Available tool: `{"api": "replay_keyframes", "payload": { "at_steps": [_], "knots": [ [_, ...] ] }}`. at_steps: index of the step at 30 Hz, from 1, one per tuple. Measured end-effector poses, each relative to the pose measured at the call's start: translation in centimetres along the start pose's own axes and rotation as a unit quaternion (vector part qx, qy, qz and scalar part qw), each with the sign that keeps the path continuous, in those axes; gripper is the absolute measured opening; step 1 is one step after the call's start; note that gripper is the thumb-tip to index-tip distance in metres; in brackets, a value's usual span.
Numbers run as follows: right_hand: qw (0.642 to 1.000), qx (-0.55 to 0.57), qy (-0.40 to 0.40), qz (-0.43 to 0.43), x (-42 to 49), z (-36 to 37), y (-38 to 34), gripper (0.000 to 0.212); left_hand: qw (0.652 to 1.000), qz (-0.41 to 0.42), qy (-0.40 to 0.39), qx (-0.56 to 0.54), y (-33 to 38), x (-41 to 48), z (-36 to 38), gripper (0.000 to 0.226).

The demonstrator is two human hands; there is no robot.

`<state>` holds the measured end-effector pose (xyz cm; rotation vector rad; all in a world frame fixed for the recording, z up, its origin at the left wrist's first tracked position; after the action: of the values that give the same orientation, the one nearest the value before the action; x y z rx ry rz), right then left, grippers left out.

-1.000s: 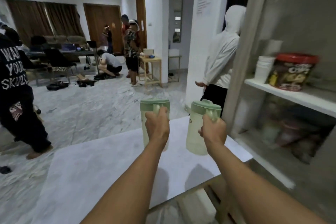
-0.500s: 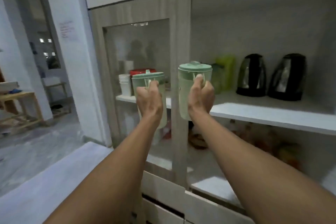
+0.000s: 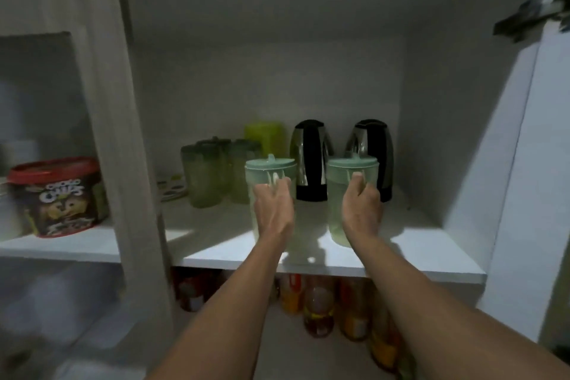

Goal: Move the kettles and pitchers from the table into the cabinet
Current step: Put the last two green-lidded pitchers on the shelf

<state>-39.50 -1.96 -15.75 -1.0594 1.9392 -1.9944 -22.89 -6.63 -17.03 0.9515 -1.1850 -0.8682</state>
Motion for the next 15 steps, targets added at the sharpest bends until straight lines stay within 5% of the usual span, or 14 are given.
{"api": "replay_keyframes", "payload": {
  "at_steps": [15],
  "knots": [
    [1.000,-0.023,0.006,0.000,10.7,7.8,3.4,0.048,0.998,-0.048,-0.048,0.012,-6.3,13.0,5.2,0.039]
  ]
}}
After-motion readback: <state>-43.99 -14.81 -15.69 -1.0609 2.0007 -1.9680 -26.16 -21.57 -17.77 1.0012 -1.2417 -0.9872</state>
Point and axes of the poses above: each hand's wrist, its own x-axis towards the middle knuckle, its own z-axis out of the palm, y = z × x, the point moved 5 cm from there along x, towards the middle knuckle, and after that the axes turned 2 degrees about z, right-handed, at the moved point
